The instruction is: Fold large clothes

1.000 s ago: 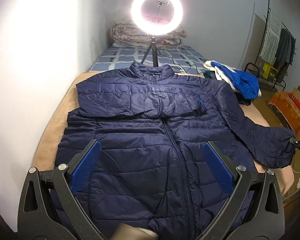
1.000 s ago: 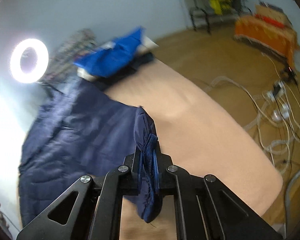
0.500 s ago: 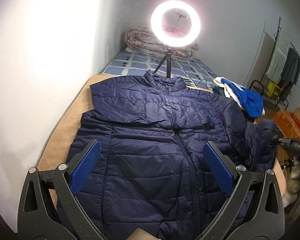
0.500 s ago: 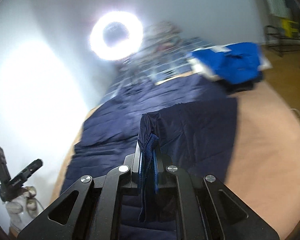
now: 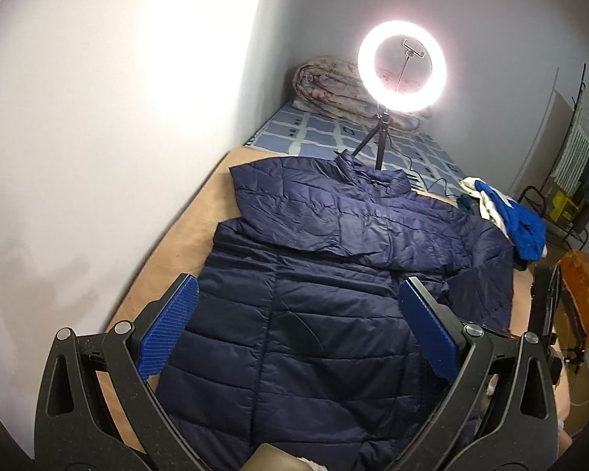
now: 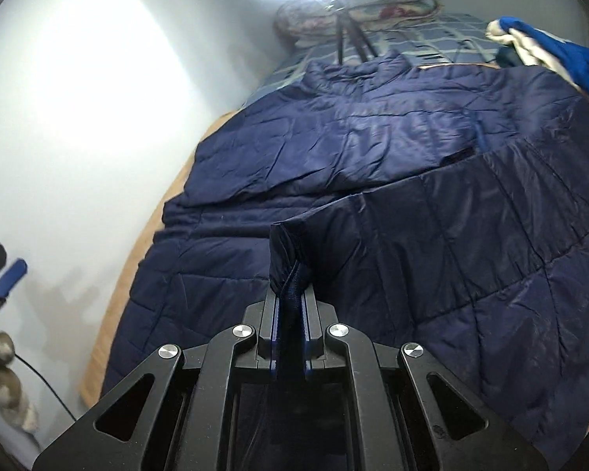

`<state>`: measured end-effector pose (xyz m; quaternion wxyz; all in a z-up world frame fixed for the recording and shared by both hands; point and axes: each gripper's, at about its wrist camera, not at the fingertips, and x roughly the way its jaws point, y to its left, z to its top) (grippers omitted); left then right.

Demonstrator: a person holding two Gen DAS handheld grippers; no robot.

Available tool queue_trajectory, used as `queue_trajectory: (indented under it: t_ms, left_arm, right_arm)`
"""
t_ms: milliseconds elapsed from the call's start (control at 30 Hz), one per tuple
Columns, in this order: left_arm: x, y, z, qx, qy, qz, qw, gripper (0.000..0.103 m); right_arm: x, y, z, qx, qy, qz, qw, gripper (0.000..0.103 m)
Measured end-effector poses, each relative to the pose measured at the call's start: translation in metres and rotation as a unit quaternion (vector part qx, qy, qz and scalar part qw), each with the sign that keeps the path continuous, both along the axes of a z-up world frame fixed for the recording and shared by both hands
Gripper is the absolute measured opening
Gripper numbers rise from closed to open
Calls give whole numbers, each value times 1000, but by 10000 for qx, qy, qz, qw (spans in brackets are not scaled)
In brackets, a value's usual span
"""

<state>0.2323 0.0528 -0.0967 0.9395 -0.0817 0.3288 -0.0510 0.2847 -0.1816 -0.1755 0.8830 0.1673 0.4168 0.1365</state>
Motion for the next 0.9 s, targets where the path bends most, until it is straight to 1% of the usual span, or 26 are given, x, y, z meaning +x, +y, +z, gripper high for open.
queue_trajectory:
  t_ms: [67, 100, 133, 167, 200, 233, 300, 333, 400, 467, 500, 533, 567, 600, 633, 667, 767, 833, 900]
  left_arm:
    - [1, -4, -1, 72, -23, -41, 10000, 103]
    - [2, -7, -2, 100, -12, -68, 9999, 103]
    - [3, -11, -3, 143, 9, -105, 9998, 103]
    - [4, -17, -5, 196, 39, -176, 9996, 103]
    - [5, -21, -6, 208, 62, -264, 9994, 103]
    - [5, -25, -7, 201, 85, -357, 9991, 103]
    - [6, -36, -11, 143, 144, -535, 9984, 103]
    - [7, -42, -16, 47, 225, -638, 9977, 103]
    - [13, -52, -26, -356, 501, -944, 9936, 103]
    - [19, -62, -40, -823, 833, -1177, 9861, 103]
    - [23, -67, -50, -1079, 1017, -1258, 9809, 103]
    - [26, -72, -57, -1252, 1160, -1315, 9765, 99]
    - [32, -81, -70, -1483, 1441, -1392, 9684, 96]
    - [35, -87, -76, -1576, 1595, -1435, 9639, 87]
    - [40, -97, -86, -1670, 1809, -1508, 9574, 84]
    - [43, -106, -93, -1690, 1926, -1539, 9543, 83]
    - [51, -131, -108, -1585, 2107, -1600, 9512, 83]
    - [56, -144, -113, -1503, 2168, -1640, 9505, 81]
    - [62, -160, -119, -1312, 2225, -1667, 9516, 78]
  right_arm:
    - [1, 0, -2, 59, 13, 56, 10000, 11]
    - [1, -5, -3, 108, 33, 48, 9999, 15]
    - [0, -7, -2, 174, 48, 71, 9998, 22]
    - [-3, -9, -1, 220, 34, 84, 9997, 27]
    - [-5, -13, 2, 250, -5, 74, 9997, 35]
    - [-11, -21, 7, 271, -105, 66, 9996, 41]
    - [-20, -32, 17, 227, -279, 35, 9993, 44]
    - [-27, -40, 23, 209, -372, 16, 9991, 46]
    - [-36, -55, 32, 197, -496, -41, 9986, 48]
    - [-48, -71, 40, 105, -601, -164, 9980, 48]
    - [-54, -79, 43, 45, -630, -265, 9977, 48]
    - [-61, -88, 46, 1, -643, -374, 9972, 48]
    - [-65, -96, 48, -15, -646, -464, 9968, 48]
    - [-71, -104, 49, -16, -645, -554, 9964, 48]
    - [-78, -113, 51, -7, -648, -652, 9958, 48]
    - [-81, -120, 52, 8, -654, -723, 9952, 48]
    - [-94, -142, 56, 71, -665, -956, 9932, 48]
    - [-100, -152, 59, 100, -698, -1062, 9918, 48]
    - [-104, -158, 61, 108, -726, -1119, 9910, 48]
